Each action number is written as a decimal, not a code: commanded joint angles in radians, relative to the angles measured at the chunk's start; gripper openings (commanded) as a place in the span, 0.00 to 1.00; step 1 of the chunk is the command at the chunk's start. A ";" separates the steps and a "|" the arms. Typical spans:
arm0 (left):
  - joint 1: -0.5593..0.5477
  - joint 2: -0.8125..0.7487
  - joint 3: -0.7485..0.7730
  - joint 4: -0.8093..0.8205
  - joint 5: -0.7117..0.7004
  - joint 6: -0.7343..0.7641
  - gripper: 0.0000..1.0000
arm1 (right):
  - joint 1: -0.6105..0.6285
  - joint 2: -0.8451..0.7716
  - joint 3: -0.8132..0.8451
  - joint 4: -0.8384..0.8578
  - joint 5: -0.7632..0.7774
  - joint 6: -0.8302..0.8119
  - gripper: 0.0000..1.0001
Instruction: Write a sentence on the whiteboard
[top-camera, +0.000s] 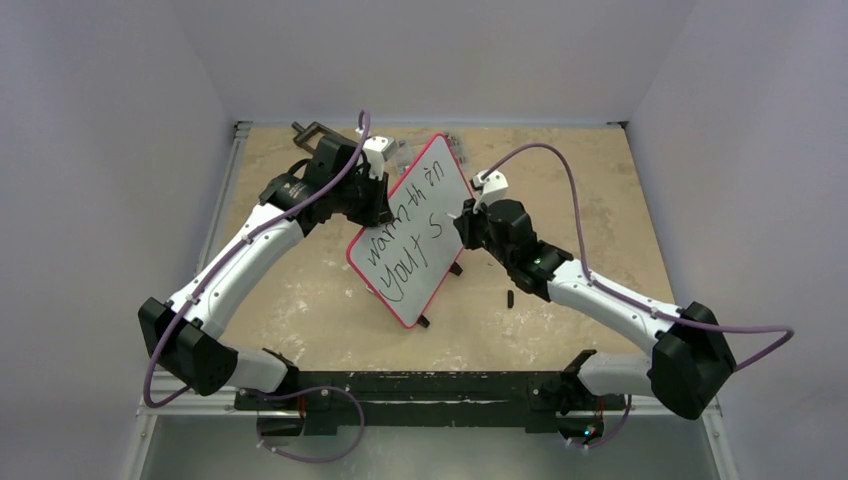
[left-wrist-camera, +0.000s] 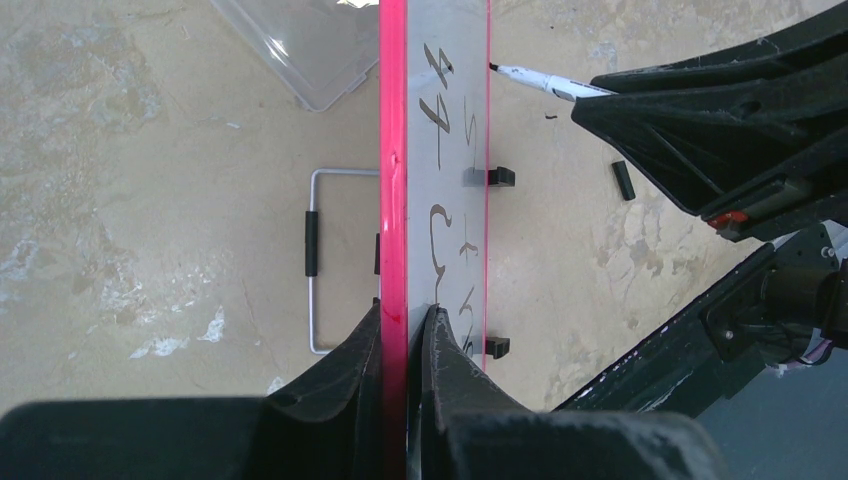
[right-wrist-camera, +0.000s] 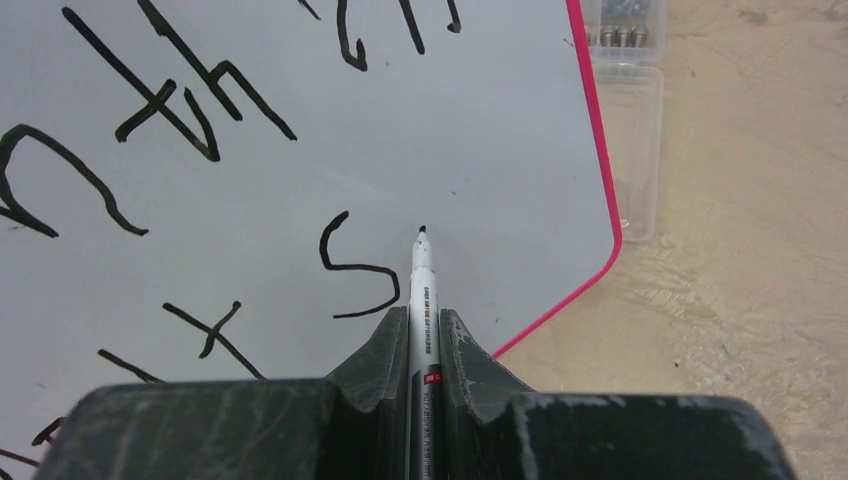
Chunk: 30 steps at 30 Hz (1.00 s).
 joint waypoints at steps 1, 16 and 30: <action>0.006 0.035 -0.027 -0.119 -0.236 0.154 0.00 | -0.015 0.033 0.079 0.072 -0.008 0.009 0.00; 0.006 0.037 -0.026 -0.119 -0.236 0.154 0.00 | -0.019 0.068 0.043 0.111 -0.115 0.028 0.00; 0.007 0.037 -0.025 -0.119 -0.236 0.154 0.00 | -0.020 0.048 -0.066 0.127 -0.120 0.064 0.00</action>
